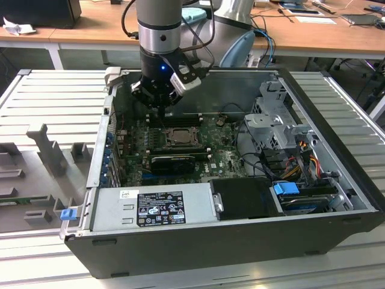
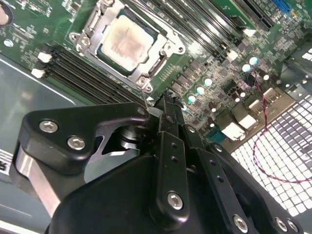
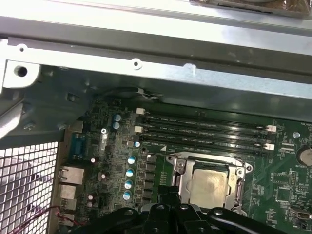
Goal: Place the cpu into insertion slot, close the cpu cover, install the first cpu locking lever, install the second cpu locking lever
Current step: 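Install the first cpu locking lever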
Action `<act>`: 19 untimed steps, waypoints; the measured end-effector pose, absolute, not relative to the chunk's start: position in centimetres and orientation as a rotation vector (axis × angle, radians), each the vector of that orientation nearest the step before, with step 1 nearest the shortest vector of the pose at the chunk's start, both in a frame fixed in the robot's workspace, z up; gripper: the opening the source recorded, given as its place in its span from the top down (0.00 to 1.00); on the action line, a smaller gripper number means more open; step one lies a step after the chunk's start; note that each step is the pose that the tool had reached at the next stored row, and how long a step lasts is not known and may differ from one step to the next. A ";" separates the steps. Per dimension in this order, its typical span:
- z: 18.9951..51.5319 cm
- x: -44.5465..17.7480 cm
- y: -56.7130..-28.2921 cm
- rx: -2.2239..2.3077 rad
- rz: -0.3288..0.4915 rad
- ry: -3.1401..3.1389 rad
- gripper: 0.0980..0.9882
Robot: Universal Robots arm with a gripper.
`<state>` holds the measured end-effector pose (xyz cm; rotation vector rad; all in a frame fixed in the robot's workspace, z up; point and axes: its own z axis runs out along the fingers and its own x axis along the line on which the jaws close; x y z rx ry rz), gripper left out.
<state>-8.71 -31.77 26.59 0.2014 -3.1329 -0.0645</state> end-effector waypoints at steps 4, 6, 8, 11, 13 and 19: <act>26.4 -9.8 -31.8 0.201 -0.066 -3.133 0.99; 26.4 -10.2 -31.8 0.202 -0.067 -3.133 0.99; 26.3 -10.7 -31.8 0.202 -0.067 -3.133 0.99; 26.1 -10.8 -31.7 0.201 -0.067 -3.133 0.99; 25.9 -10.9 -31.5 0.201 -0.069 -3.133 0.99; 25.8 -11.1 -30.7 0.202 -0.075 -3.133 0.99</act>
